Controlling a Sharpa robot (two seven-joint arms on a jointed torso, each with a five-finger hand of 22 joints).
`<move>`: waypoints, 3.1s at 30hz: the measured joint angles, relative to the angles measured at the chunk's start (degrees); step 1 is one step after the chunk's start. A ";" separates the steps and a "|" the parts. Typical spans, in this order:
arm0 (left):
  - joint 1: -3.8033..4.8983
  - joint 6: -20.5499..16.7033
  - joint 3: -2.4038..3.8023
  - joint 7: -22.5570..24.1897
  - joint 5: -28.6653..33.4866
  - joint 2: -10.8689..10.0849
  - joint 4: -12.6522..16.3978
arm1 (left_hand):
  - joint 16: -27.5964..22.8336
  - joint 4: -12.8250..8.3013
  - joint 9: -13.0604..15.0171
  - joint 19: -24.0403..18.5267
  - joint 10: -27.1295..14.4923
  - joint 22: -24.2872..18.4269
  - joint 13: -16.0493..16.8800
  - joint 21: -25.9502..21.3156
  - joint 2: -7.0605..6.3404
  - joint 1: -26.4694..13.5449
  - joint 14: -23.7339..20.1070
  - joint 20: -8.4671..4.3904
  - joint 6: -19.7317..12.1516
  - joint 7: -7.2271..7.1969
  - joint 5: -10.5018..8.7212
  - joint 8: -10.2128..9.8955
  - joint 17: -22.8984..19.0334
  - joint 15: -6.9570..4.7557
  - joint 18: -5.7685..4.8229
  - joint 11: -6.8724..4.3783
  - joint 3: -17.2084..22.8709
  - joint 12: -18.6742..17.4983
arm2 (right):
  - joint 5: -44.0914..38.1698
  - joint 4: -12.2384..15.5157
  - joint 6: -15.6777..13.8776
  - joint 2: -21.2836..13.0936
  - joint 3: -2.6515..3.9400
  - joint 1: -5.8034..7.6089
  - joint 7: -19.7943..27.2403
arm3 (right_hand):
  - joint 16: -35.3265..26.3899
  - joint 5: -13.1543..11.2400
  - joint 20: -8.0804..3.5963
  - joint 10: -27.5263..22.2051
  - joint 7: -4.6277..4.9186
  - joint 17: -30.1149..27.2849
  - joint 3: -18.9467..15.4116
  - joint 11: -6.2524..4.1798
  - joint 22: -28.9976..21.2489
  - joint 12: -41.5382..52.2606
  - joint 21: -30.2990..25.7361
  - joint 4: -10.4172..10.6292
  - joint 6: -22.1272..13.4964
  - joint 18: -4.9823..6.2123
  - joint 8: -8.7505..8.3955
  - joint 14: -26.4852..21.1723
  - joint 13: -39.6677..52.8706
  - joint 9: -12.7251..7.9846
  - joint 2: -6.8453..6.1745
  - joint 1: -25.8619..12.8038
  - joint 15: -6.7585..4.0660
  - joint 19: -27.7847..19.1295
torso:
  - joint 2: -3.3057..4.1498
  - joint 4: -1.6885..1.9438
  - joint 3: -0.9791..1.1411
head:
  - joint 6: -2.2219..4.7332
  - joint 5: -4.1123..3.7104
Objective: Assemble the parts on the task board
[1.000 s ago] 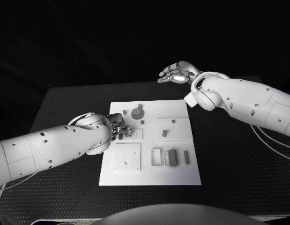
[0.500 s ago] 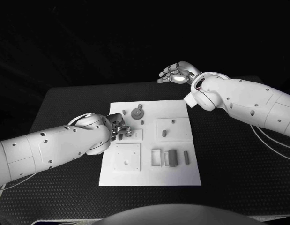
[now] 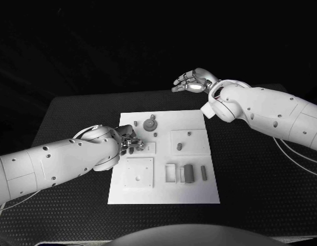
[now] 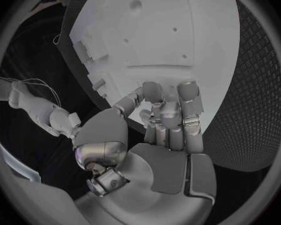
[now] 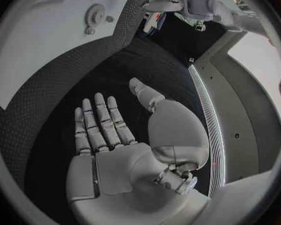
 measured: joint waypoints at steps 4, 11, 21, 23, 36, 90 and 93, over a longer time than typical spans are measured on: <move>-0.07 -0.66 -0.01 0.32 0.31 -0.20 0.00 | 0.00 -0.05 -0.16 0.00 -0.03 0.00 -0.15 -0.27 0.19 -0.19 -0.11 0.00 0.10 0.05 -3.42 -0.36 -0.21 -0.11 0.00 -0.03 0.21 0.00 | 0.01 -0.03 0.00 0.01 0.00 -0.02 0.00 | 0.00 0.00 0.00 0.00 0.00 -0.02 0.00 0.00 0.00 0.00 0.00 0.00 0.00 0.00 0.00 0.00 0.00 0.00 0.00 0.00 0.00 0.00 | 0.00 -0.01 0.00 | 0.01 -0.04; -0.22 -2.03 -0.01 0.70 0.63 -0.53 0.01 | 0.00 -0.14 -0.06 -0.09 -0.11 -0.01 -0.15 -0.27 0.19 -0.19 -0.18 0.09 0.15 0.02 -3.78 -0.67 -0.21 -0.19 0.00 -0.12 0.69 0.00 | 0.01 -0.10 0.01 0.01 0.00 -0.05 0.00 | 0.00 0.00 0.00 0.00 0.00 -0.01 0.00 0.00 0.00 0.00 0.00 0.00 0.00 0.00 0.00 0.00 0.00 0.00 0.00 0.00 0.00 0.00 | 0.01 0.01 0.00 | 0.04 -0.12; -0.27 -2.73 -0.05 0.78 1.00 -0.42 -0.23 | 0.00 -0.14 0.14 -0.09 -0.10 -0.01 -0.15 -0.27 0.19 -0.19 -0.18 0.10 0.16 0.01 -4.00 -0.82 -0.27 -0.18 0.00 -0.12 0.69 0.22 | 0.02 -0.14 0.02 0.00 0.00 -0.06 0.00 | 0.00 0.00 0.00 0.00 0.00 -0.01 0.00 0.00 0.06 0.00 0.00 0.00 0.00 0.00 0.00 0.00 -0.07 -0.05 0.00 0.00 0.00 0.00 | -0.01 0.02 0.00 | -0.02 -0.13; -0.27 -2.78 -0.05 0.78 1.07 -0.37 -0.24 | 0.00 -0.14 0.13 -0.06 -0.10 -0.01 -0.15 -0.27 0.19 -0.19 -0.18 0.07 0.16 0.01 -4.01 -0.89 -0.27 -0.18 0.00 -0.12 0.69 0.22 | 0.02 -0.14 0.02 0.00 0.00 -0.06 0.00 | 0.00 0.00 0.00 0.00 0.00 -0.01 0.00 0.00 0.06 0.00 0.00 0.00 0.00 0.00 0.00 0.00 -0.07 -0.05 0.00 0.00 0.00 0.00 | -0.01 0.02 0.00 | -0.02 -0.13; -0.19 -2.53 -0.03 0.72 1.40 0.64 -1.18 | 0.00 0.03 0.09 0.22 -0.09 -0.02 -0.21 -0.27 0.19 -0.19 -0.17 -0.02 0.19 -0.01 -4.34 -0.90 -0.35 -0.17 0.00 -0.12 0.84 0.22 | 0.02 -0.14 0.04 -0.03 0.00 -0.07 0.00 | 0.00 0.00 0.00 0.00 0.00 0.00 0.00 0.00 0.11 0.00 0.00 0.00 0.00 0.00 0.00 0.00 -0.12 -0.05 0.00 0.00 0.00 0.00 | -0.03 0.02 0.03 | 0.00 -0.20; 0.09 1.50 0.28 0.23 0.94 0.77 -1.09 | 0.00 -0.08 -0.01 0.12 -0.29 0.00 -0.41 -0.52 -0.36 0.36 -0.22 0.11 0.41 -0.20 -4.93 -0.89 -0.60 -0.22 0.00 0.08 1.32 0.44 | 0.06 -0.36 0.09 -0.13 0.00 -0.56 0.00 | -0.22 0.00 0.00 0.00 0.00 0.01 0.00 0.00 0.31 -0.22 -0.23 0.00 0.00 0.00 0.00 0.13 -0.38 -0.14 0.00 0.00 0.12 0.00 | -0.01 0.02 0.01 | -0.35 -0.19; 0.09 1.50 0.28 0.14 0.67 0.77 -1.05 | 0.00 -0.09 -0.05 0.12 -0.28 -0.01 -0.40 -0.52 -0.36 0.36 -0.22 0.11 0.43 -0.20 -5.45 -0.89 -0.60 -0.22 0.00 0.08 1.31 0.44 | 0.06 -0.37 0.09 -0.12 0.00 -0.56 0.00 | -0.22 0.00 0.00 0.00 0.00 0.01 0.00 0.00 0.31 -0.22 -0.23 0.00 0.00 0.00 0.00 0.13 -0.38 -0.19 0.00 0.00 0.12 0.00 | -0.01 0.02 0.00 | -0.30 -0.19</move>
